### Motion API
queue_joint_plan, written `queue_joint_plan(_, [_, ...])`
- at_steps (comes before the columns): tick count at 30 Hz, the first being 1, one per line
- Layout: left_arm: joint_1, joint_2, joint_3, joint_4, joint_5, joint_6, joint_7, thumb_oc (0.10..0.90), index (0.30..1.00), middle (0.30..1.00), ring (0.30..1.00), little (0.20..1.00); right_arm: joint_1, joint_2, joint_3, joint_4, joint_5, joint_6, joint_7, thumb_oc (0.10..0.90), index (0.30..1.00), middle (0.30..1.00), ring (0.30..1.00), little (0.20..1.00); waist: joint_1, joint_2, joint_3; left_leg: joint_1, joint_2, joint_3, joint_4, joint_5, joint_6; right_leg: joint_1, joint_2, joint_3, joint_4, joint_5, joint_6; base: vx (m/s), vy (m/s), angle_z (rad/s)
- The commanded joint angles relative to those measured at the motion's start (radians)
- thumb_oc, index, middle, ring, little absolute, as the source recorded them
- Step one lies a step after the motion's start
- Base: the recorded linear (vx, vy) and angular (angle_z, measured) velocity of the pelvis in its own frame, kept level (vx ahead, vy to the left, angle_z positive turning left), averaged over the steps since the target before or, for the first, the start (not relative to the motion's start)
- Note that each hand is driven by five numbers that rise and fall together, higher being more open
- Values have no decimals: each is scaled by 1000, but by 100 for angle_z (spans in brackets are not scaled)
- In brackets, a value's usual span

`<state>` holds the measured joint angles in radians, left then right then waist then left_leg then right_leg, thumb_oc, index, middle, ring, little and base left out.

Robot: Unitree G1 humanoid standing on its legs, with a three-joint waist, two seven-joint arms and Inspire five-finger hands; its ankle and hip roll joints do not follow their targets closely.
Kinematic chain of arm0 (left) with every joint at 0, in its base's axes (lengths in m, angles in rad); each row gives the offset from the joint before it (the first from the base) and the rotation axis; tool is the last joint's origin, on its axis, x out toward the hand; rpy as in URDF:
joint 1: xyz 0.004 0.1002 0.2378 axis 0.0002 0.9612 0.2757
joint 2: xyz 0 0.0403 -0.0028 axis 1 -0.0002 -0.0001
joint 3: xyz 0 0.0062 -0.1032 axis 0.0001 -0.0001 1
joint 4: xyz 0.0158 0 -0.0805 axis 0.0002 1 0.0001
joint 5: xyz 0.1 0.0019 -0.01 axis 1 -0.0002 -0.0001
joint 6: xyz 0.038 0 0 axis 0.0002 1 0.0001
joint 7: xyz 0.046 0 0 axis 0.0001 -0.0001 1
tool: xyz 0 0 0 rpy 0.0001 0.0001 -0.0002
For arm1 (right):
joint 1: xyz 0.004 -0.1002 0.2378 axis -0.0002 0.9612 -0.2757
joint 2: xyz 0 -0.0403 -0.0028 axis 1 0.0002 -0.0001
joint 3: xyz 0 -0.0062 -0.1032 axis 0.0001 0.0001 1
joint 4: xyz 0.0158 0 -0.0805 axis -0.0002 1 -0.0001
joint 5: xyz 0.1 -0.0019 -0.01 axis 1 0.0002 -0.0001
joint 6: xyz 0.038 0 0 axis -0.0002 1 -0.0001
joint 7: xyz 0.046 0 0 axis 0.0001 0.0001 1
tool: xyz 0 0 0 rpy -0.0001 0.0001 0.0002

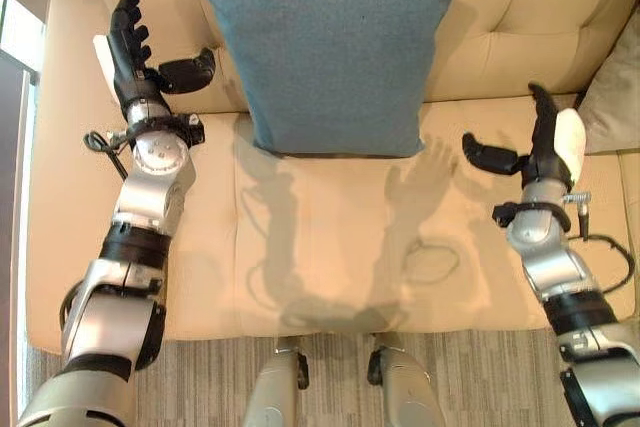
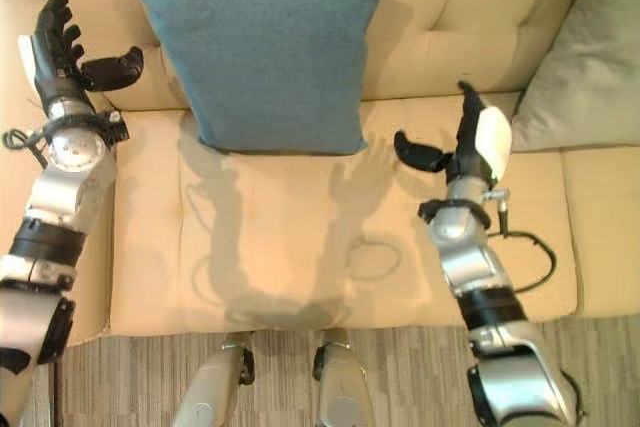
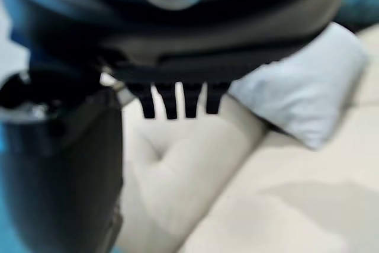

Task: Pick up all the scattered cushions and arrange them neatly on the sofa.

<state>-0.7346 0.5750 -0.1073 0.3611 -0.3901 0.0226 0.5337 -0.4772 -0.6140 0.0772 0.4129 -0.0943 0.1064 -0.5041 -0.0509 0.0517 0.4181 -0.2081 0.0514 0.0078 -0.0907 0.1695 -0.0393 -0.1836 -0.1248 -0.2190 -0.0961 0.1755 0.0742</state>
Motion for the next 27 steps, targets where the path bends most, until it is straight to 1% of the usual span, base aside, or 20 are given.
queue_joint_plan(1, [152,-10,97,-14,18,-119,-13,800,900,900,900,900,119,-33,-104,-42,-1,-84,-49,800,900,900,900,900,16,18,-235,54,5,-6,3,-158,-10,112,-17,-13,9,-214,52,125,-94,-6])
queue_joint_plan(3, [298,-20,131,-49,117,-107,-30,800,900,900,900,900,200,-21,-155,-49,-3,-104,-41,800,900,900,900,900,16,16,-250,70,6,-9,3,-163,-12,131,-14,-14,9,-222,48,87,-80,-3])
queue_joint_plan(4, [389,-23,145,-60,203,-102,-60,800,900,900,900,900,257,-14,-189,-57,-9,-122,-26,800,900,900,900,900,16,14,-257,87,10,-6,5,-171,-14,152,-10,-16,14,-232,45,65,-90,6])
queue_joint_plan(5, [462,-36,156,-60,220,-104,-81,800,900,900,900,900,300,-5,-218,-63,-12,-128,-14,800,900,900,900,900,15,13,-264,93,12,-5,7,-169,-13,157,-10,-17,24,-234,42,71,-122,10])
queue_joint_plan(6, [538,-74,178,-24,170,-109,-95,800,900,900,900,900,340,9,-230,-70,-6,-132,-5,800,900,900,900,900,18,14,-269,112,19,-2,13,-179,-14,167,-6,-14,54,-256,35,10,-79,8])
queue_joint_plan(7, [541,-74,179,-24,169,-110,-96,800,900,900,900,900,342,9,-229,-72,-6,-132,-5,800,900,900,900,900,18,15,-271,111,19,-2,11,-174,-13,164,-7,-14,56,-253,35,20,-87,4])
queue_joint_plan(10, [690,-151,211,97,68,-107,-168,800,900,900,900,900,404,56,-251,-50,38,-144,37,800,900,900,900,900,22,18,-269,138,38,-2,57,-188,-16,181,6,-5,122,-300,15,-1,-166,-2])
queue_joint_plan(11, [746,-207,231,178,43,-103,-177,800,900,900,900,900,430,70,-258,-36,58,-160,54,800,900,900,900,900,26,17,-264,137,52,-7,92,-184,-22,196,15,-11,137,-321,1,-41,-266,-2])
queue_joint_plan(12, [769,-239,238,230,21,-104,-179,800,900,900,900,900,431,76,-255,-13,65,-168,56,800,900,900,900,900,29,17,-260,139,59,-9,98,-174,-28,207,24,-16,140,-332,-10,-51,-197,-3])
queue_joint_plan(13, [769,-239,238,230,21,-104,-179,800,900,900,900,900,430,76,-254,-12,65,-168,55,800,900,900,900,900,28,17,-259,140,59,-9,98,-174,-28,208,24,-16,140,-332,-10,-131,-181,11])
queue_joint_plan(15, [811,-304,224,356,19,-101,-186,800,900,900,900,900,430,92,-241,40,84,-180,52,800,900,900,900,900,42,27,-259,127,89,-28,71,-80,-59,201,51,-31,153,-354,-27,-208,-190,15])
queue_joint_plan(17, [784,-345,212,473,2,-94,-180,800,900,900,900,900,426,108,-241,72,105,-182,37,800,900,900,900,900,42,28,-250,92,104,-29,57,23,-94,192,61,-50,163,-367,-36,-255,-113,9])
queue_joint_plan(18, [774,-359,207,511,0,-92,-184,800,900,900,900,900,426,118,-239,83,112,-180,33,800,900,900,900,900,36,21,-248,79,109,-4,48,26,-94,180,57,-60,159,-366,-40,-323,-121,22])
queue_joint_plan(19, [775,-368,196,543,11,-91,-190,800,900,900,900,900,432,130,-232,90,117,-180,33,800,900,900,900,900,32,16,-249,75,110,13,53,9,-87,166,52,-69,151,-353,-42,-344,-131,29])
queue_joint_plan(21, [774,-389,171,623,76,-83,-195,800,900,900,900,900,456,151,-227,107,115,-181,30,800,900,900,900,900,10,-1,-249,112,116,71,123,-72,-63,143,29,-97,144,-328,-40,-320,-128,26])
queue_joint_plan(22, [777,-399,166,636,78,-85,-201,800,900,900,900,900,465,165,-225,118,118,-183,25,800,900,900,900,900,2,-8,-253,130,119,93,166,-110,-57,135,19,-107,135,-313,-37,-195,-74,37])
queue_joint_plan(23, [777,-399,166,636,78,-85,-201,800,900,900,900,900,465,165,-225,118,118,-183,25,800,900,900,900,900,2,-8,-251,130,120,93,171,-113,-58,137,19,-107,134,-313,-37,-216,-72,34])
queue_joint_plan(24, [773,-417,167,688,70,-83,-214,800,900,900,900,900,475,178,-222,136,126,-184,30,800,900,900,900,900,-11,-14,-256,154,125,116,236,-152,-54,127,11,-116,127,-297,-38,-271,-62,21])
queue_joint_plan(25, [775,-437,163,754,75,-74,-238,800,900,900,900,900,490,209,-209,173,136,-185,39,800,900,900,900,900,-26,-19,-270,203,122,118,329,-196,-53,109,2,-132,120,-276,-40,-340,-49,0])
queue_joint_plan(27, [774,-444,132,818,165,-66,-244,800,900,900,900,900,481,241,-183,227,145,-186,55,800,900,900,900,900,-37,-11,-284,270,99,62,391,-211,-59,76,2,-130,146,-260,-44,-203,36,14])
